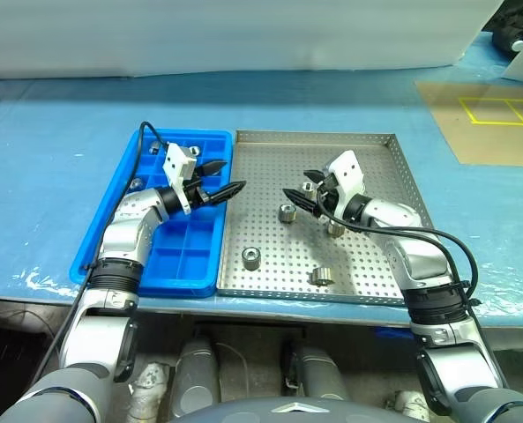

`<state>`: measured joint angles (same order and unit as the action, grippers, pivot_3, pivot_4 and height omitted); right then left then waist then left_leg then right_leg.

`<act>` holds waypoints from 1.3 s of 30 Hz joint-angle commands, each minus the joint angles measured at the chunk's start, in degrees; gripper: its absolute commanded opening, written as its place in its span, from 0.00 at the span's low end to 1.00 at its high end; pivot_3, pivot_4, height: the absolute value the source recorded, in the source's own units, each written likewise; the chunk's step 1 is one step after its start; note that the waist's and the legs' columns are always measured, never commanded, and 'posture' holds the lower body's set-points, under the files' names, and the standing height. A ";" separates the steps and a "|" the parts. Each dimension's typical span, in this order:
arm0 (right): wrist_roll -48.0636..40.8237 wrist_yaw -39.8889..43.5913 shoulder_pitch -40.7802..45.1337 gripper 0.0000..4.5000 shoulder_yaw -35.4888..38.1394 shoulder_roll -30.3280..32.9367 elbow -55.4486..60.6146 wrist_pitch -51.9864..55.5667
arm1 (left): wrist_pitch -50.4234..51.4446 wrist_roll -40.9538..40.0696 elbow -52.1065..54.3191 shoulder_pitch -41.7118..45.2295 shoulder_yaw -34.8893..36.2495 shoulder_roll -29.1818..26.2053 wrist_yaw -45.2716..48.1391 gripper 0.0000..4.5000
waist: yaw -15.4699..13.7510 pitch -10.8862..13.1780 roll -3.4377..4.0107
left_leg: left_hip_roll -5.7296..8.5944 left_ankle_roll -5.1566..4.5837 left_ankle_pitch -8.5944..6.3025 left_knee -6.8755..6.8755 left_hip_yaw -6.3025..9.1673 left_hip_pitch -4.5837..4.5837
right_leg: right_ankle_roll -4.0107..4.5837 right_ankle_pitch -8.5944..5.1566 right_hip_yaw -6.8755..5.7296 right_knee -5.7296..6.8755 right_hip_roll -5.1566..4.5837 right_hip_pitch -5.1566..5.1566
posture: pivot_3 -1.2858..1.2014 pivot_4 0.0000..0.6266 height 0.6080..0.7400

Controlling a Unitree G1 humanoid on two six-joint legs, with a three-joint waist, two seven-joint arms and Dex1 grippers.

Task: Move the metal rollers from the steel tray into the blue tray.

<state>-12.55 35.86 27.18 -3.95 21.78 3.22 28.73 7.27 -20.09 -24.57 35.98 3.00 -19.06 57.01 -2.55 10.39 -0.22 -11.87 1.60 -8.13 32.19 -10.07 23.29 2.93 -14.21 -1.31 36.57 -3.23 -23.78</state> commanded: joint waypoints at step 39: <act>-1.79 -6.98 -9.59 0.77 9.52 3.98 13.90 3.56 | -12.27 12.98 -37.50 24.57 -8.54 12.59 5.31 0.92 | 1.46 0.00 0.00 | 0.07 -0.32 -0.19 0.09 0.03 -0.26 | -0.06 0.04 0.01 -0.14 0.00 0.42 | 0.36 0.24 1.00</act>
<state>-13.39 29.87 17.86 3.94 25.97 13.70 32.07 -2.90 -8.70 -59.80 58.96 -4.79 -7.26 62.21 -1.10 10.39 -0.22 -11.80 1.25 -8.33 32.29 -10.04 22.99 2.85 -14.16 -1.30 36.34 -3.23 -23.29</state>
